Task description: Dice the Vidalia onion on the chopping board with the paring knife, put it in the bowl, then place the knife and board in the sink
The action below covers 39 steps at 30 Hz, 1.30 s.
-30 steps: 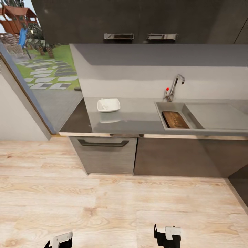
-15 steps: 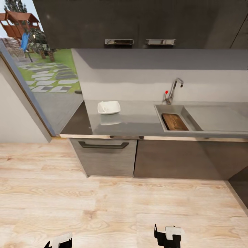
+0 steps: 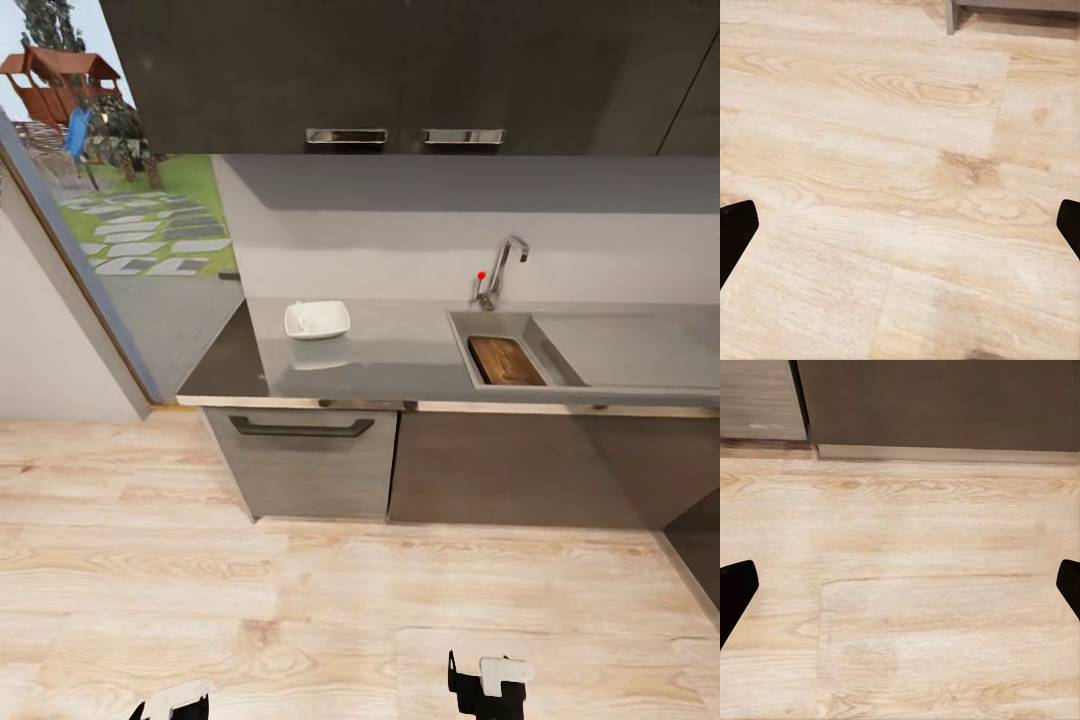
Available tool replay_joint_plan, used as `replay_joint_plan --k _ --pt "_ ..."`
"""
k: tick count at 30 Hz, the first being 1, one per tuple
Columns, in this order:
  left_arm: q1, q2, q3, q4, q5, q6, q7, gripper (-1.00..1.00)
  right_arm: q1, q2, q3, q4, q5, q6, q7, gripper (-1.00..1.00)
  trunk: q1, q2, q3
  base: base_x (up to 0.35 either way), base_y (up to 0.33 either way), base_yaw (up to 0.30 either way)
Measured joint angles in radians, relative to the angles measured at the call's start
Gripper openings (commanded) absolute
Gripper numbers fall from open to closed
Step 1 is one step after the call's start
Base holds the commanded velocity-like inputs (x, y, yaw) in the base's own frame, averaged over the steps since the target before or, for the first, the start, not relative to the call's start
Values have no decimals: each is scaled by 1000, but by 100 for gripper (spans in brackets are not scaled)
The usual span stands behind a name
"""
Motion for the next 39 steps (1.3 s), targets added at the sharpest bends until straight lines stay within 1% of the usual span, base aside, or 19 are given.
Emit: replay_joint_plan --k 39 --pt "0 0 0 2 0 -1 0 100 0 -1 0 0 0 0 0 100 0 0 62 0 0 0"
